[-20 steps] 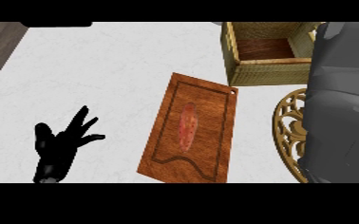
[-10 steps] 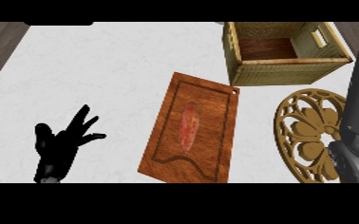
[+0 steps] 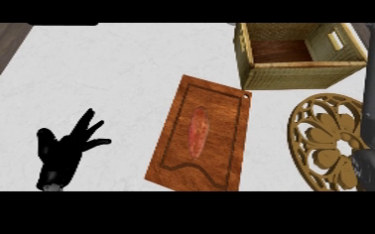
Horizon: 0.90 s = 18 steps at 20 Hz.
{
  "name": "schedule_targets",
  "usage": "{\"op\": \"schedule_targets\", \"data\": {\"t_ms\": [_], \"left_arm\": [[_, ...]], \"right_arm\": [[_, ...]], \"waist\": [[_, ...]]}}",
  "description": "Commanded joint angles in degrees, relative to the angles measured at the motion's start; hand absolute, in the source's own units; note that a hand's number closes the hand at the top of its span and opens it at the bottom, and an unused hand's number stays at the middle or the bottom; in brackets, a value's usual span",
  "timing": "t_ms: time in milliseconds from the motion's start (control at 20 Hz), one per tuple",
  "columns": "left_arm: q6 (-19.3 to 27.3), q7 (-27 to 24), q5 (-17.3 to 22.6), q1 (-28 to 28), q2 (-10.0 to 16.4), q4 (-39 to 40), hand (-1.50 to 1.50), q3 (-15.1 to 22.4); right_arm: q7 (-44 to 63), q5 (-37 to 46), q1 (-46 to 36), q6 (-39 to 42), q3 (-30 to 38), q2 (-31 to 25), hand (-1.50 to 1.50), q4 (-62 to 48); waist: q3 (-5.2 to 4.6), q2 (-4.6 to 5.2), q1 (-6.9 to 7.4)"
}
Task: Pick the croissant from the placemat and place it in the basket
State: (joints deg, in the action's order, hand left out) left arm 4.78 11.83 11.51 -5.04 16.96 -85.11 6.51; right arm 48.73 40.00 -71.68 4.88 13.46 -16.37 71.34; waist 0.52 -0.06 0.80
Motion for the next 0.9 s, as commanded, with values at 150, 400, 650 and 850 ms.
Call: {"op": "schedule_targets", "data": {"t_ms": [150,400,650,850], "left_arm": [[-1.0,-0.8,-0.6,-3.1,0.4,7.4,0.0,-0.9],[0.9,1.2,-3.2,-1.3,-1.3,6.5,0.0,1.4],[-1.5,2.3,0.2,-4.0,1.5,2.7,0.0,-1.8],[1.2,3.2,-2.4,0.7,-1.2,7.0,0.0,-0.5]], "right_arm": [[-6.8,-5.7,4.1,-5.1,7.2,-0.7,1.5,-5.6],[-13.7,-5.8,6.4,-10.0,6.4,1.7,1.5,-9.5],[-9.8,3.0,10.8,-12.4,3.0,-2.7,1.5,-10.7],[-15.9,0.0,11.4,-4.3,2.4,-7.2,1.5,-12.7]], "waist": [[-0.54,0.62,-0.07],[-0.54,0.58,0.06],[-0.58,0.22,-0.2],[-0.55,0.26,-1.15]]}}
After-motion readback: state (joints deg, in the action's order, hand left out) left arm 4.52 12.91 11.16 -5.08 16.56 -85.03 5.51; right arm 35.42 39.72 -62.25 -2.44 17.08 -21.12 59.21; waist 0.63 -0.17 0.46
